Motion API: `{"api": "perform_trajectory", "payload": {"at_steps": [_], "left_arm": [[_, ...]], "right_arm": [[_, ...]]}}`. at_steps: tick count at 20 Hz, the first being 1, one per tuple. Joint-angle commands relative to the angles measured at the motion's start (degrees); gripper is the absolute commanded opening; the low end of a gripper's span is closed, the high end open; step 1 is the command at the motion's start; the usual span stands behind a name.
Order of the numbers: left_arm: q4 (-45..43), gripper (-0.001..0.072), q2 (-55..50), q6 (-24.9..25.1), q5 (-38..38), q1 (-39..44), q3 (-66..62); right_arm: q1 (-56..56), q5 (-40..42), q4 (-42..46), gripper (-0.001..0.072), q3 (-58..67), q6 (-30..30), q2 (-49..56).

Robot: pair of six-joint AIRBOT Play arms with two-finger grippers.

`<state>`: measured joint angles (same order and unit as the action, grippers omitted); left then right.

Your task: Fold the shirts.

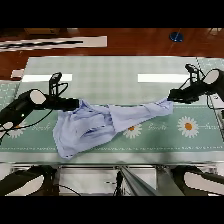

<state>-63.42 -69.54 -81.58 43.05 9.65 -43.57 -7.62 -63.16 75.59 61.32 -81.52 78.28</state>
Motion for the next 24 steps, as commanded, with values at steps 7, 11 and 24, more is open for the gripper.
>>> {"api": "perform_trajectory", "payload": {"at_steps": [7, 11, 24], "left_arm": [[0.0, 0.0025, -0.3, 0.2, 1.0, 0.0, 0.0], [0.0, 0.0024, -0.5, 1.6, 1.1, 0.0, 0.0], [0.0, 0.0024, -0.5, 6.1, 2.8, 0.0, 0.0]], "right_arm": [[3.7, -16.2, -21.0, 0.0590, -1.5, 7.3, -15.5], [17.6, -10.2, -22.6, 0.0591, -5.9, 7.0, -12.1], [31.4, -6.5, -25.7, 0.0600, -6.1, 3.4, 1.7]]}}
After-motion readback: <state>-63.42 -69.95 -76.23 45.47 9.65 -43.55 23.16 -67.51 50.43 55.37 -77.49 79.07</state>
